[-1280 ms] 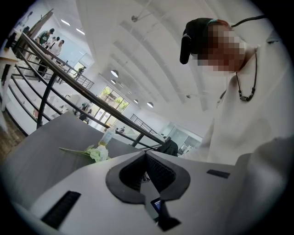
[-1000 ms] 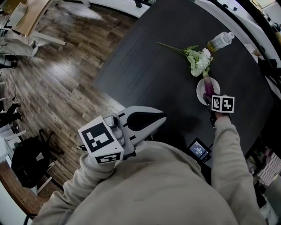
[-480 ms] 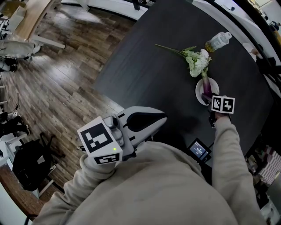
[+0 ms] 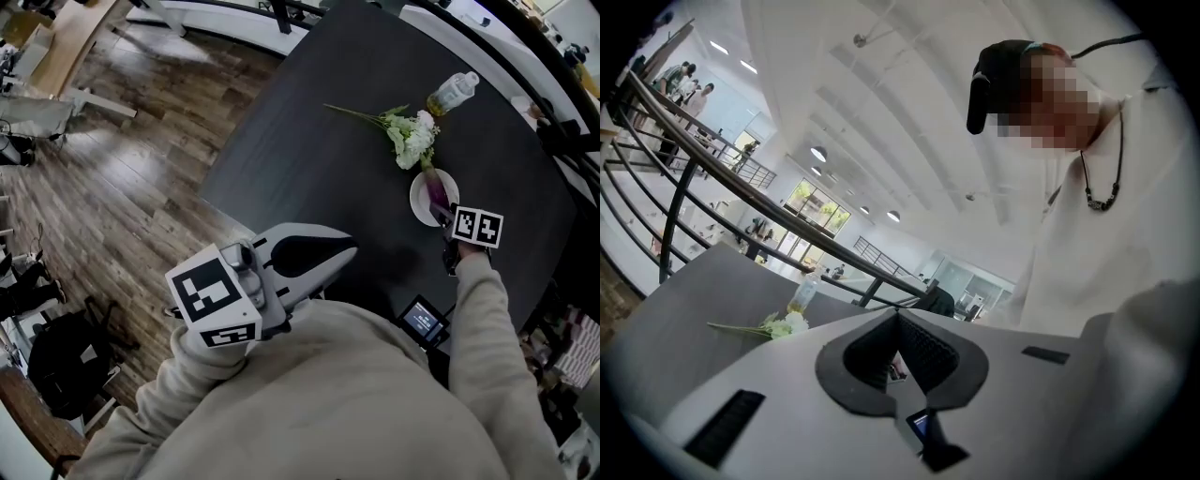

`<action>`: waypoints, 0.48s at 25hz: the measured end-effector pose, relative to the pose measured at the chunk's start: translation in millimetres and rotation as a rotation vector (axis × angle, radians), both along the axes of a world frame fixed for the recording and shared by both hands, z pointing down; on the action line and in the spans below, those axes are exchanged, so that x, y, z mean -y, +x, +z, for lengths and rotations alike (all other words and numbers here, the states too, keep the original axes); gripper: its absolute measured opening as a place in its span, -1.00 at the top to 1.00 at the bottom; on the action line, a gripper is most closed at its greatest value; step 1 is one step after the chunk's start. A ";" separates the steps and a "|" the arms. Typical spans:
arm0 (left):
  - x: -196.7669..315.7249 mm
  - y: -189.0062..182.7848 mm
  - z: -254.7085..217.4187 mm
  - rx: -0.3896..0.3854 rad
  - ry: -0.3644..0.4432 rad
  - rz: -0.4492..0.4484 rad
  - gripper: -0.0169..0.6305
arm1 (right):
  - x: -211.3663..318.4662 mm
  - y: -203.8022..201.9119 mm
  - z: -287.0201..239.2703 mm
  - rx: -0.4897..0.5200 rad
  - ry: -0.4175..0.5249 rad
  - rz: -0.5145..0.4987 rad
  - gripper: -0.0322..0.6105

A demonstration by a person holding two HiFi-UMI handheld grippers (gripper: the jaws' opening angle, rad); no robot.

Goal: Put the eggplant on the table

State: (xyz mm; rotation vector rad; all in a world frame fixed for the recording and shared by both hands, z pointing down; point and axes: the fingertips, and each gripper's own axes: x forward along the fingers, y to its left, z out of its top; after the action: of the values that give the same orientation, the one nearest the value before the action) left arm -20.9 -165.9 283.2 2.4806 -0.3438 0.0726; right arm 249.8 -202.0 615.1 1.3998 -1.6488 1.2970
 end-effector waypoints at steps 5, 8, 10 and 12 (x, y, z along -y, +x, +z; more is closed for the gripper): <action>2.8 10.8 -11.3 -0.001 0.033 0.052 0.93 | -0.9 6.4 -32.3 0.048 0.072 0.059 -0.01; 4.1 25.0 -15.2 -0.005 0.054 0.091 0.93 | -3.2 11.3 -55.7 0.085 0.130 0.095 -0.01; 6.6 38.3 -14.2 -0.010 0.074 0.128 0.93 | -3.5 10.7 -74.0 0.128 0.171 0.106 0.03; 7.9 54.1 -14.9 -0.015 0.093 0.182 0.93 | -6.5 7.0 -100.3 0.160 0.221 0.092 0.23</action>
State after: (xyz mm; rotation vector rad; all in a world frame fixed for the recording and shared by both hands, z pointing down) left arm 33.2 -173.9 268.2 2.5985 -0.1160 0.1150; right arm 256.9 -195.5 514.8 1.5503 -1.9023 1.3405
